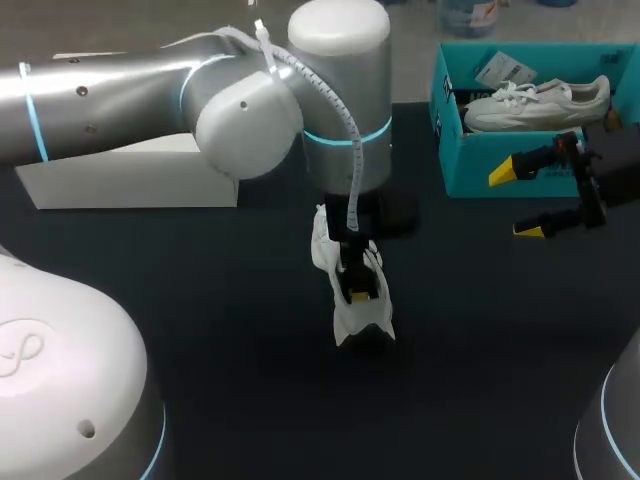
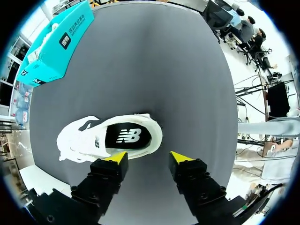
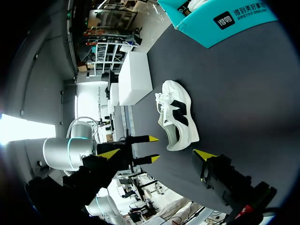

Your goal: Take the shoe out of the shoebox, open the shoe tongue, remove and reinsert the insole, then place the shoe into the shoebox

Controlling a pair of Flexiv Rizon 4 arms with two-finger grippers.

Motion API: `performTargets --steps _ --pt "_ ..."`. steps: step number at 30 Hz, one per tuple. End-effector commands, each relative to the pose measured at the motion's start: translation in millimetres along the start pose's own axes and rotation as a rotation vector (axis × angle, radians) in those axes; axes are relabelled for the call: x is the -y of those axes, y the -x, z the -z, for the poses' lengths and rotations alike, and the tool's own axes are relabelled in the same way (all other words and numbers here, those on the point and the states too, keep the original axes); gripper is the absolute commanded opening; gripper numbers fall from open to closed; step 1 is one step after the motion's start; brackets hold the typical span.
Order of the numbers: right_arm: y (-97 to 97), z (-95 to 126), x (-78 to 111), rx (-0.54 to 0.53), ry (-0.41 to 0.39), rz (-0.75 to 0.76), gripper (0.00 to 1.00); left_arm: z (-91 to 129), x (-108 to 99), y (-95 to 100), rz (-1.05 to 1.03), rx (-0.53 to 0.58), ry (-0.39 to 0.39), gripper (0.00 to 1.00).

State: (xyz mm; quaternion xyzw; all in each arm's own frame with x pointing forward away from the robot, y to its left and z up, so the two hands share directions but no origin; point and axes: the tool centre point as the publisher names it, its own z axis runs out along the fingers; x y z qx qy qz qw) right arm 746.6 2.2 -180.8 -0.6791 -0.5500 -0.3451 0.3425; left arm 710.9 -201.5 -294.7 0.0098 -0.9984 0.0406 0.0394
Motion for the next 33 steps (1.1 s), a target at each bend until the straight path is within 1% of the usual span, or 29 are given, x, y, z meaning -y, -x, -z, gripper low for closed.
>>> performTargets --steps 1,5,9,12,16,28,33 --pt "-0.2 -1 0.0 0.004 0.0 -0.001 1.0 -10 9 -0.1 -0.01 -0.009 0.019 1.0" --pt "-0.2 -1 0.0 0.004 0.0 -0.001 1.0 -24 15 -1.6 0.0 -0.005 0.006 1.0" --pt "-0.2 -1 0.0 0.004 0.0 -0.001 1.0 -38 19 4.2 0.043 0.006 -0.031 1.0" --pt "-0.2 -1 0.0 0.004 0.0 -0.001 1.0 -46 21 6.7 0.054 0.001 -0.028 1.0" --pt "-0.2 -1 0.0 0.004 0.0 -0.001 1.0 -56 19 6.7 0.053 -0.008 -0.011 1.0" --pt "-0.2 -1 0.0 0.004 0.0 -0.001 1.0 -97 9 2.5 0.072 0.006 -0.01 1.0" --pt "-0.2 -1 0.0 0.004 0.0 -0.001 1.0 -105 8 1.3 0.08 0.004 -0.007 1.0"
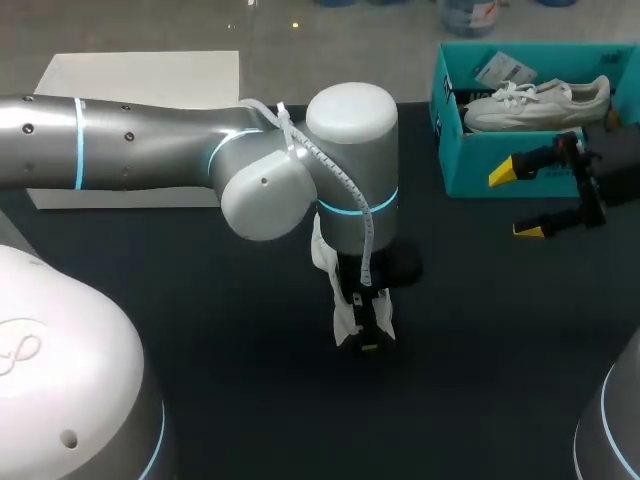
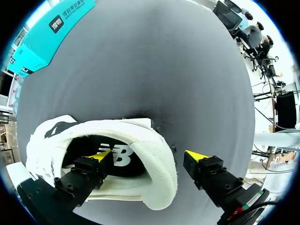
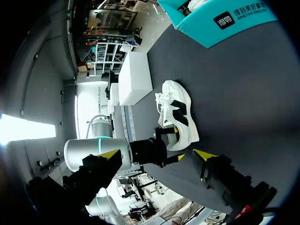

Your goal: Take the shoe out of the shoebox, open the shoe tongue, remove and reinsert the insole, then place the shoe into the shoebox

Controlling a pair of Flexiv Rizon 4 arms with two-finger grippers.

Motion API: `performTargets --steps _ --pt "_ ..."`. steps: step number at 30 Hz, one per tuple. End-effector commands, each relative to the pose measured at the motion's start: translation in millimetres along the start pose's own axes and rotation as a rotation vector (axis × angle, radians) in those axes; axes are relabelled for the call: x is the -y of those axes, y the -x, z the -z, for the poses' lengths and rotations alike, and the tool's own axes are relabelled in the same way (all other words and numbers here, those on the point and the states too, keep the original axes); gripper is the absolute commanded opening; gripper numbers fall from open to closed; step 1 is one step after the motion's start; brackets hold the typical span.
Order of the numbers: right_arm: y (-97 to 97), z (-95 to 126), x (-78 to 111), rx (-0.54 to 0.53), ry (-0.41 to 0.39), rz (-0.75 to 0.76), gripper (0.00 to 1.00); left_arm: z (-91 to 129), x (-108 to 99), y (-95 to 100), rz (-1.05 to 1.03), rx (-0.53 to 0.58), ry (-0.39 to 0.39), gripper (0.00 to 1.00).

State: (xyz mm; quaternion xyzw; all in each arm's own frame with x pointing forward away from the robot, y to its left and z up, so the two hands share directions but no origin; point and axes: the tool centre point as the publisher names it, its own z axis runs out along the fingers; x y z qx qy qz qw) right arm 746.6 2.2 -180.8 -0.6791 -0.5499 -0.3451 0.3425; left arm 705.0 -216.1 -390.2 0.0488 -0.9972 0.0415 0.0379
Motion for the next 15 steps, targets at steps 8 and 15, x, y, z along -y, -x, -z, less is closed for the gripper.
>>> performTargets --steps 8,15 --pt "-0.2 -0.9 0.0 0.004 0.0 -0.001 1.0 -13.6 0.5 -0.4 0.019 -0.008 0.011 0.74" --pt "-0.2 -0.9 0.0 0.004 0.0 -0.001 1.0 -5.2 -0.7 -5.3 0.011 -0.009 0.017 0.0"
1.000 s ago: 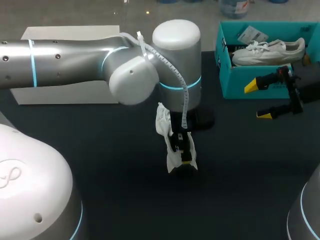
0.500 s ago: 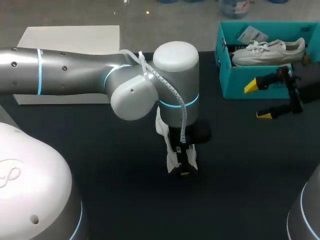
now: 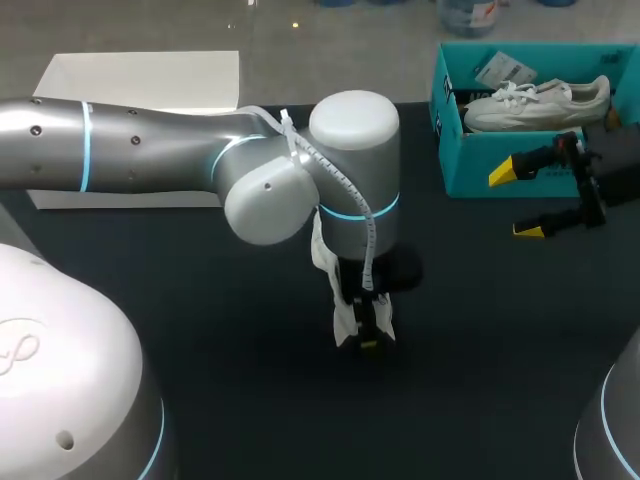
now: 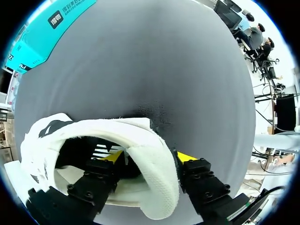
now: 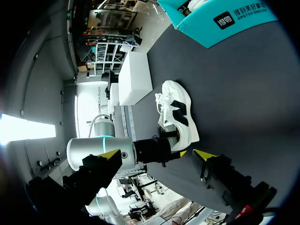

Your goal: Take the shoe out of the shoebox, open the shoe tongue, remove and reinsert the insole, then place the shoe into the shoebox

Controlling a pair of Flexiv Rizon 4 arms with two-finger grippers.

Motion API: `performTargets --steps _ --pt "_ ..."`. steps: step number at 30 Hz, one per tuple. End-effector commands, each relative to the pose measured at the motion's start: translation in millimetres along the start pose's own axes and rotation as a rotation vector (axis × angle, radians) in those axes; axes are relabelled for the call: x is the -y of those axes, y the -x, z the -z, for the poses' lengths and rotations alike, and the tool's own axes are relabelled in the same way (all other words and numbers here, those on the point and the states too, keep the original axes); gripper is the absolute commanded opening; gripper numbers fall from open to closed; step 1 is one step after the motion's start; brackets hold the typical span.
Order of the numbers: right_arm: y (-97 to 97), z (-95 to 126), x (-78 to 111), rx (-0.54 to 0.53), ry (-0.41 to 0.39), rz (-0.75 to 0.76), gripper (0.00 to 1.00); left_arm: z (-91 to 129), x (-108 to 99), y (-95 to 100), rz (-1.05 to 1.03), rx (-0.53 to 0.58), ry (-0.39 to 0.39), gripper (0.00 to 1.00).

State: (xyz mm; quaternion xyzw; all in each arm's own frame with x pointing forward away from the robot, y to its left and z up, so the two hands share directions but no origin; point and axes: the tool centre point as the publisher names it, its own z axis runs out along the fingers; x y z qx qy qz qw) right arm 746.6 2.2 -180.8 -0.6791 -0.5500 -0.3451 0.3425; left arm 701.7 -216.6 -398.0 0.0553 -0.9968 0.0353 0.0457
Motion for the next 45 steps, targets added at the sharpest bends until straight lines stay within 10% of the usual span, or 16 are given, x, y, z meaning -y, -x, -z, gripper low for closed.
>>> performTargets --steps 1,14,34,45 --pt "-0.2 -1 0.0 0.004 0.0 -0.001 1.0 4 -1 -3.6 -0.007 0.004 0.005 0.0" --pt "-0.2 -1 0.0 0.004 0.0 -0.001 1.0 42 -4 -16.8 -0.073 -0.028 0.027 0.0" --pt "-0.2 -1 0.0 0.004 0.0 -0.001 1.0 227 -1 -12.6 -0.167 0.044 0.047 0.0" --pt "-0.2 -1 0.0 0.004 0.0 -0.001 1.0 255 -1 -24.6 -0.183 0.131 0.039 0.0"
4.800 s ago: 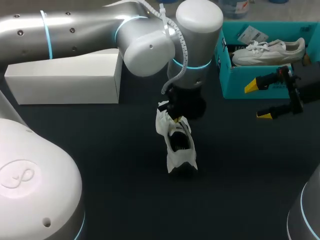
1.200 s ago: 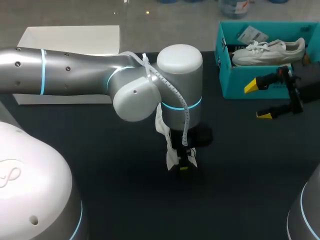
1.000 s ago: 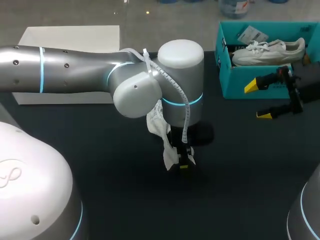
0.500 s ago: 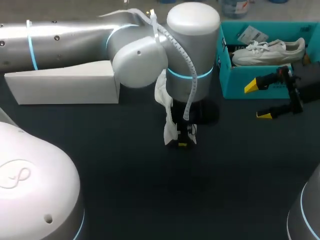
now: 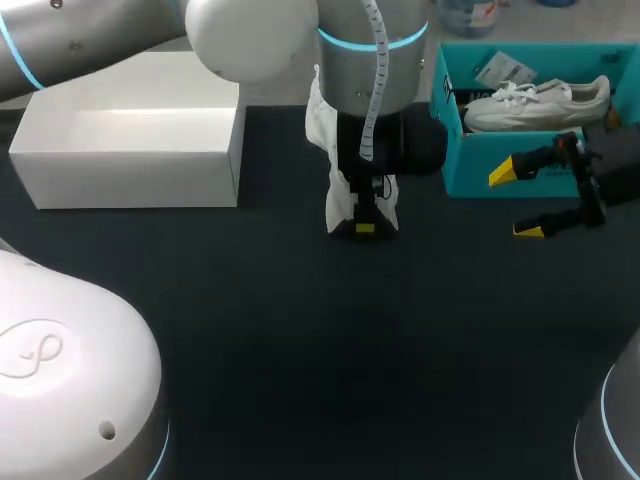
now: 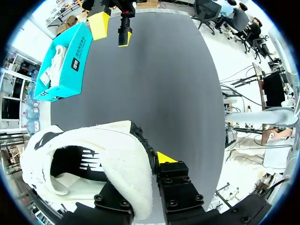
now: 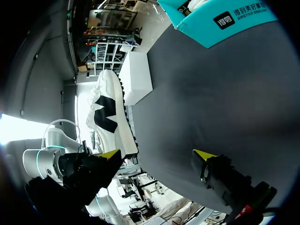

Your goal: Take the shoe out of the shoebox, open the shoe tongue, remove and reinsert the insole, then place the shoe into the shoebox

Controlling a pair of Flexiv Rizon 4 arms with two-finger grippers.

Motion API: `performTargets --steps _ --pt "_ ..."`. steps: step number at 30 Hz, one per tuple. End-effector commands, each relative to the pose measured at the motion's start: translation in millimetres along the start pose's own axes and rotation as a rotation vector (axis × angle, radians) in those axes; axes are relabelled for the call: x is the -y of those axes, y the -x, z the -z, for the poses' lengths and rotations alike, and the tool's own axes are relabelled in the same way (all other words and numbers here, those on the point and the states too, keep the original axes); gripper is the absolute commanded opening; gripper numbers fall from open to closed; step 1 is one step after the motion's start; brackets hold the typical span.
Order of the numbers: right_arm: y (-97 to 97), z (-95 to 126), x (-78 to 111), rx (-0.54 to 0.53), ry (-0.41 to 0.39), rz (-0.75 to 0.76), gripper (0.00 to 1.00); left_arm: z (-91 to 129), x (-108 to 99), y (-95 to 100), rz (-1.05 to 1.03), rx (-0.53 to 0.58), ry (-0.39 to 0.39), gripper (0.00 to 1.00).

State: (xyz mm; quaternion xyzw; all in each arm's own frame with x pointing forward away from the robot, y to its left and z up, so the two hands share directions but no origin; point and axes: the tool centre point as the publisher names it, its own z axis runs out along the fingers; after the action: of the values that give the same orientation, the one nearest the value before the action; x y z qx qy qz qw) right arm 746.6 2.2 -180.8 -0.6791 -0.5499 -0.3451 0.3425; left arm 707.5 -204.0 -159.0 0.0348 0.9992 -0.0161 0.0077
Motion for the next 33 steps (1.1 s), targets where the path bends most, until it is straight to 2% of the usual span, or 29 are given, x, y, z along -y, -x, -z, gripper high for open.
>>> performTargets --steps 1,11,13,17,27,33 --pt "-0.2 -1 0.0 0.004 0.0 -0.001 1.0 17 -3 -8.0 -0.001 0.029 0.001 0.0" --pt "-0.2 -1 0.0 0.004 0.0 -0.001 1.0 17 -3 -8.0 -0.001 0.029 0.001 0.0" --pt "-0.2 -1 0.0 0.004 0.0 -0.001 1.0 13 -11 -1.2 0.005 0.014 0.001 0.0" --pt "-0.2 -1 0.0 0.004 0.0 -0.001 1.0 19 -38 22.9 0.032 0.008 -0.006 0.0" --pt "-0.2 -1 0.0 0.004 0.0 -0.001 1.0 29 -122 85.4 0.073 -0.018 -0.018 0.0" --pt "-0.2 -1 0.0 0.004 0.0 -0.001 1.0 31 -184 126.5 0.105 -0.027 0.012 0.0"
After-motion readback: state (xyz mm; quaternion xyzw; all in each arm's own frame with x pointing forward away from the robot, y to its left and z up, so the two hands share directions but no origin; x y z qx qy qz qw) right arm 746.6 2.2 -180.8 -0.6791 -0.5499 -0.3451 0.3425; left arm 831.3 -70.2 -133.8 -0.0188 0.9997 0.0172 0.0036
